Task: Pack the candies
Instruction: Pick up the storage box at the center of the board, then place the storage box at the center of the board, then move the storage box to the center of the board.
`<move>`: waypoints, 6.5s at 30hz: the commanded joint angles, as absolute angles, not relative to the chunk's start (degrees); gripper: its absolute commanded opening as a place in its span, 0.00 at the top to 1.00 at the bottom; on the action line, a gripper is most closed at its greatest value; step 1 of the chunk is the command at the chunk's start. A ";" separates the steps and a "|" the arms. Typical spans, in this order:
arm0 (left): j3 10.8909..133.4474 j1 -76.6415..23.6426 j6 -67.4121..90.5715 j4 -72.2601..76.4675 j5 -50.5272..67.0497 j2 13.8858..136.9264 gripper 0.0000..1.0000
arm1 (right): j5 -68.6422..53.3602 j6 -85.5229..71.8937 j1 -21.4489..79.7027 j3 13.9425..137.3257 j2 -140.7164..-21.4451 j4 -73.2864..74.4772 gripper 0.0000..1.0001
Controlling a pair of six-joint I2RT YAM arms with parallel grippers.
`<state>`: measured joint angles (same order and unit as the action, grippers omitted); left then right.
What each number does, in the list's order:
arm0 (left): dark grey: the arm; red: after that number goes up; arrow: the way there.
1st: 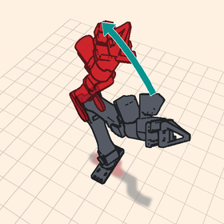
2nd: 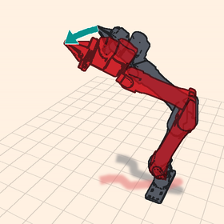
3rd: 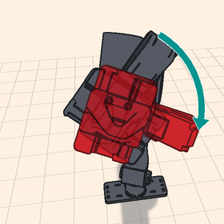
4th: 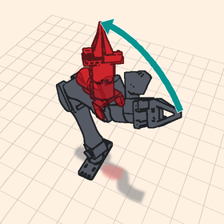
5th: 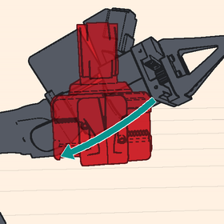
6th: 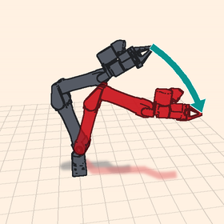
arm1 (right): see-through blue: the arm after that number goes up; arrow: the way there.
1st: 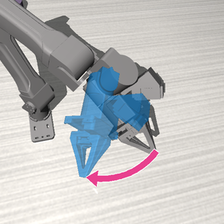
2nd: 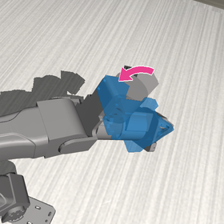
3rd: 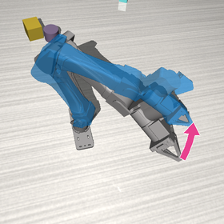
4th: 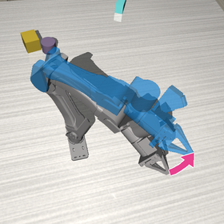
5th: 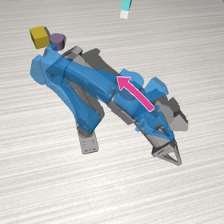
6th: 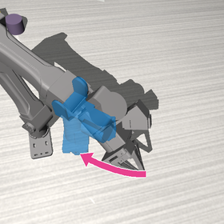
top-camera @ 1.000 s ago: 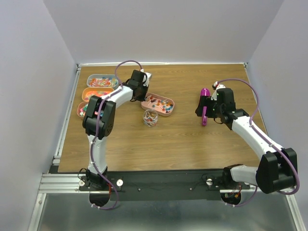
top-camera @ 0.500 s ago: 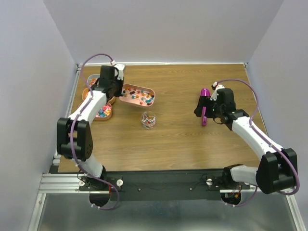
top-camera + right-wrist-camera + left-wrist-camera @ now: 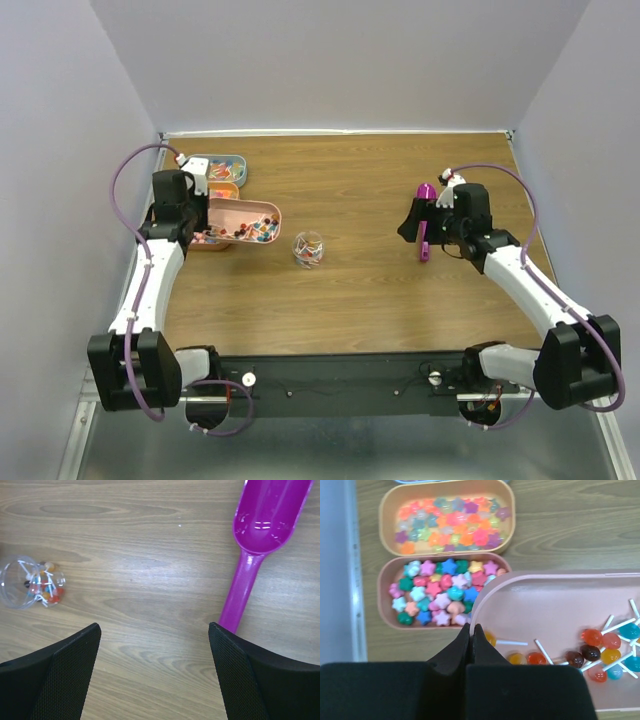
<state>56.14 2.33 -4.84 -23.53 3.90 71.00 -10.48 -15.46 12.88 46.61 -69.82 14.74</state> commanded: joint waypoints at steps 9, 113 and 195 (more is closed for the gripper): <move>58.36 6.33 -12.57 -30.05 4.91 71.53 1.00 | -16.96 -17.75 13.62 45.09 -67.32 11.43 0.00; 36.31 -0.53 42.18 -17.14 -10.80 71.72 0.61 | -17.23 -17.40 14.24 44.21 -67.41 10.55 0.00; 54.58 -5.10 21.97 -11.78 -6.77 90.61 0.48 | -16.87 -16.70 14.24 44.12 -70.40 10.46 0.00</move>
